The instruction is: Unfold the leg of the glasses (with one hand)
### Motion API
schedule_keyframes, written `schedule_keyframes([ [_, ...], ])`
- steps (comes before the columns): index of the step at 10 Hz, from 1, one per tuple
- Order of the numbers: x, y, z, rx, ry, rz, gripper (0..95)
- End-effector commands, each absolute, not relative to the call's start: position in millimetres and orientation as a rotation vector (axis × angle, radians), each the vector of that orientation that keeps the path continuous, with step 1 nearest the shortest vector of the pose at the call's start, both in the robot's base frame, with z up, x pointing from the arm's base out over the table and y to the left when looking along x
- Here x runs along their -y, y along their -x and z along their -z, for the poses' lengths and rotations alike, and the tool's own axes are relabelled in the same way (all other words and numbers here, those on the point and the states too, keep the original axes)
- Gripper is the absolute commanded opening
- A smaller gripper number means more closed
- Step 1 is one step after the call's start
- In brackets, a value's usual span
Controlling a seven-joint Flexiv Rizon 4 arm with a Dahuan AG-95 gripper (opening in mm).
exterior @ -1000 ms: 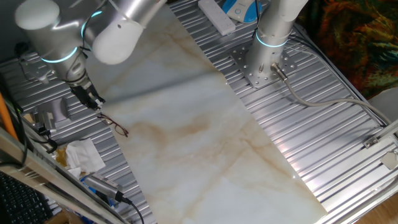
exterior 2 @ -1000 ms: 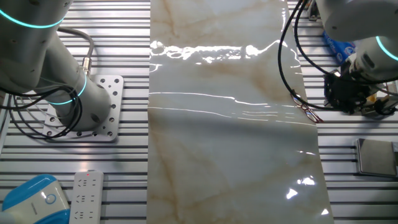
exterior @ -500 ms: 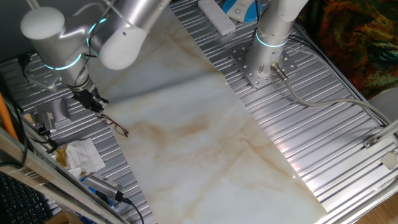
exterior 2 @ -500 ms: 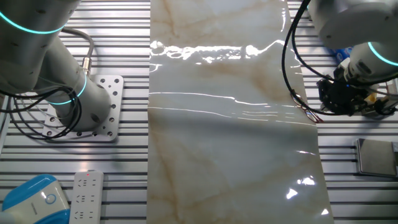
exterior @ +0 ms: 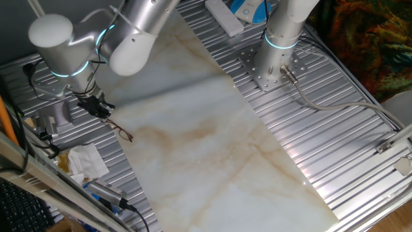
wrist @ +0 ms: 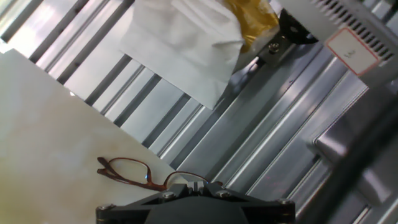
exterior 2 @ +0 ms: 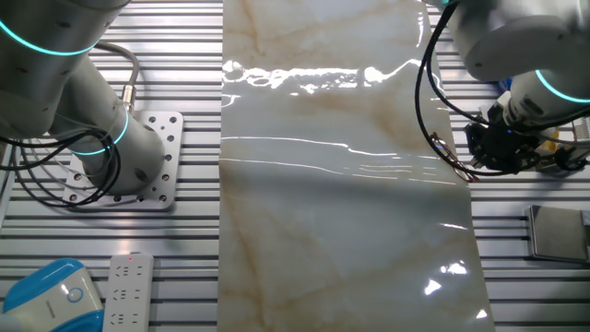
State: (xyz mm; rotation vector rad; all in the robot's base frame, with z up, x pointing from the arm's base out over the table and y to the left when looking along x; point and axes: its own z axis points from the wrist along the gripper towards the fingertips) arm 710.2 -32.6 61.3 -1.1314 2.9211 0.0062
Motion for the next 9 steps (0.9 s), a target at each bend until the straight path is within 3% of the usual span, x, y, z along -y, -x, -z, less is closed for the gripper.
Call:
schedule_keyframes([
  [1,32.6,-710.8,-58.4,-2.905,1.168,-0.003,0.0],
  [9,32.4,-710.0,-52.3,-2.792,1.359,0.026,0.0],
])
